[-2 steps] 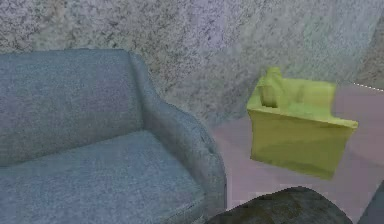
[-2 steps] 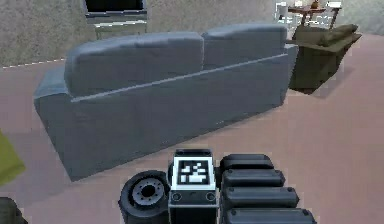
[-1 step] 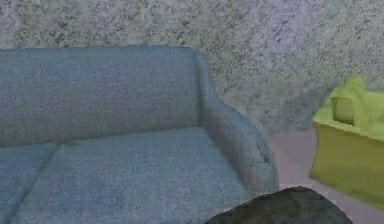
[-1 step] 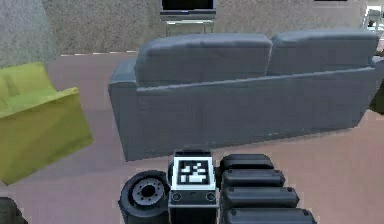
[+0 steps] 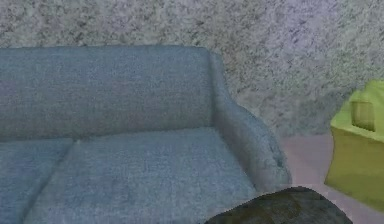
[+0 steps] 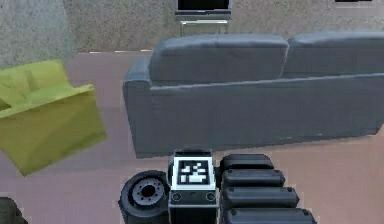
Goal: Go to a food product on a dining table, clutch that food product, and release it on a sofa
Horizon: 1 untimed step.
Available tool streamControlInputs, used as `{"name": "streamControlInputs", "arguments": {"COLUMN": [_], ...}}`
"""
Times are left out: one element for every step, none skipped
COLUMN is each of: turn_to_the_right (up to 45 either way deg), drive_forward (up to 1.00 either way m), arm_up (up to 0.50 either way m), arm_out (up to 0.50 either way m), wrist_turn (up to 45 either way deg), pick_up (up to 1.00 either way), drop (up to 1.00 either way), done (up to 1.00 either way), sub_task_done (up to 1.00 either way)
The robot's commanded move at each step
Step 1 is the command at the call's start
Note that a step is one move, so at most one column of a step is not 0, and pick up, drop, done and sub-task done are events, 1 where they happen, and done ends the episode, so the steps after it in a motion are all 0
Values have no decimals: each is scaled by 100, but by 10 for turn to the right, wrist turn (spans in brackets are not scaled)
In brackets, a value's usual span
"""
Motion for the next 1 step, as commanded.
{"name": "streamControlInputs", "arguments": {"turn_to_the_right": [210], "drive_forward": [0], "arm_up": [0], "arm_out": [0], "wrist_turn": [0], "pick_up": [0], "drop": [0], "done": [0], "sub_task_done": [0]}}
